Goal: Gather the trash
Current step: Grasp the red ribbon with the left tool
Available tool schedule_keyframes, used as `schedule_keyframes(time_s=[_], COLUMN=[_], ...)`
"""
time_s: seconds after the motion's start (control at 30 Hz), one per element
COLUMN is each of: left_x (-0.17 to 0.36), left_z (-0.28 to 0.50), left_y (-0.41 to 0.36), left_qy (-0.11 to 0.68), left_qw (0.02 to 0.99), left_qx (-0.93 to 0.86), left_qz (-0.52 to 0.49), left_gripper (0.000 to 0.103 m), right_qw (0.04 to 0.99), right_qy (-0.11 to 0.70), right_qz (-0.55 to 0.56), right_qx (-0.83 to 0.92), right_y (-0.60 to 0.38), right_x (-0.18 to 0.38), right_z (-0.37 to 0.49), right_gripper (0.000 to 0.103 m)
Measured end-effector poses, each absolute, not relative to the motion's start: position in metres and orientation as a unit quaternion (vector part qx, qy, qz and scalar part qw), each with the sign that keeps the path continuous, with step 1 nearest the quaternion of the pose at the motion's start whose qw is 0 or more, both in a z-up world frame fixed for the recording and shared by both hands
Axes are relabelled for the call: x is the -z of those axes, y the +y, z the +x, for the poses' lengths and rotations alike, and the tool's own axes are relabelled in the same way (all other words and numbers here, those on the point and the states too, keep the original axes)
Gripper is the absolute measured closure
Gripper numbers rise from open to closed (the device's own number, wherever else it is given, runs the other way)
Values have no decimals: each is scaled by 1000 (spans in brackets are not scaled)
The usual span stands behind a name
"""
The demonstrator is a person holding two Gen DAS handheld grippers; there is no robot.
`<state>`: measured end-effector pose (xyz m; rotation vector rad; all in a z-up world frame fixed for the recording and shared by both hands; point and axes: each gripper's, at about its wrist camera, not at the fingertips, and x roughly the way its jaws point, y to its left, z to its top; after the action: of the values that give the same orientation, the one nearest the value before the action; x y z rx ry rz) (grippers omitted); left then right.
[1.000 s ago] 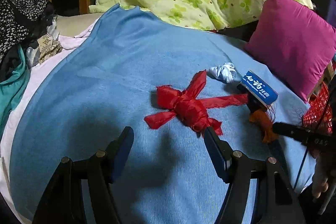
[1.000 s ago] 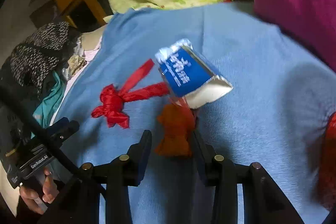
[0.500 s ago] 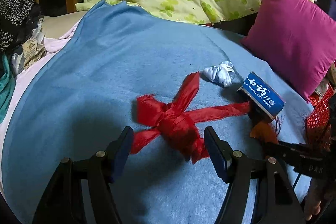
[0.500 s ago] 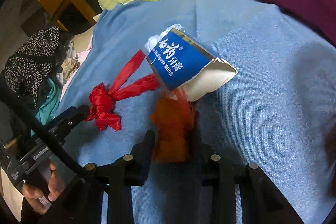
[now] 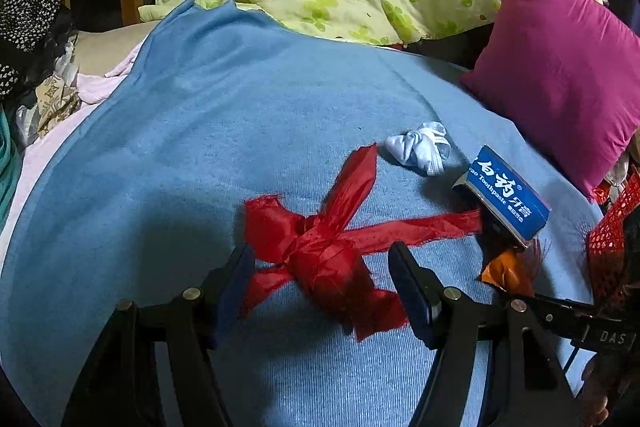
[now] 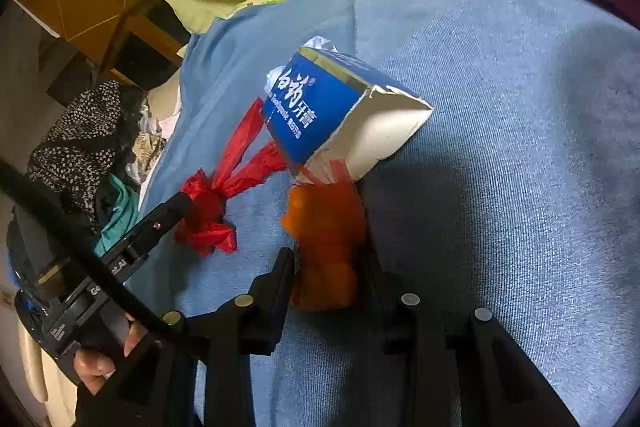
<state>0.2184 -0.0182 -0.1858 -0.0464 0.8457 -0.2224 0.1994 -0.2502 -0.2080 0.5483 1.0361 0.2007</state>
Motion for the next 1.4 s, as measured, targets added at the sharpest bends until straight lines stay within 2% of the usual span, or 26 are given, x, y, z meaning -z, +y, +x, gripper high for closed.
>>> schedule_keyframes(time_s=[0.23,0.3,0.4,0.77,1.4], left_x=[195,196,202,199,171], left_z=[228,230,235,230,196], left_y=[-23,-24,-25,-19,15], left_qy=[422,423,435,436,385], left_qw=[900,899,893,891,920], left_qx=[109,115,114,120,65], left_qz=[-15,-14,-7,-24,-28], left_gripper=[34,44,53,67,68], right_qw=[828,830,830,847,879], right_qy=[485,483,482,474,451], right_qz=[264,260,263,225,120], right_qx=[-100,-99,-95,-81,-99], right_y=[-252,-251,-250,-234,-205], right_x=[208,208,208,203,184], right_z=[198,197,196,194,180], right_gripper=[66,66,66,68,69])
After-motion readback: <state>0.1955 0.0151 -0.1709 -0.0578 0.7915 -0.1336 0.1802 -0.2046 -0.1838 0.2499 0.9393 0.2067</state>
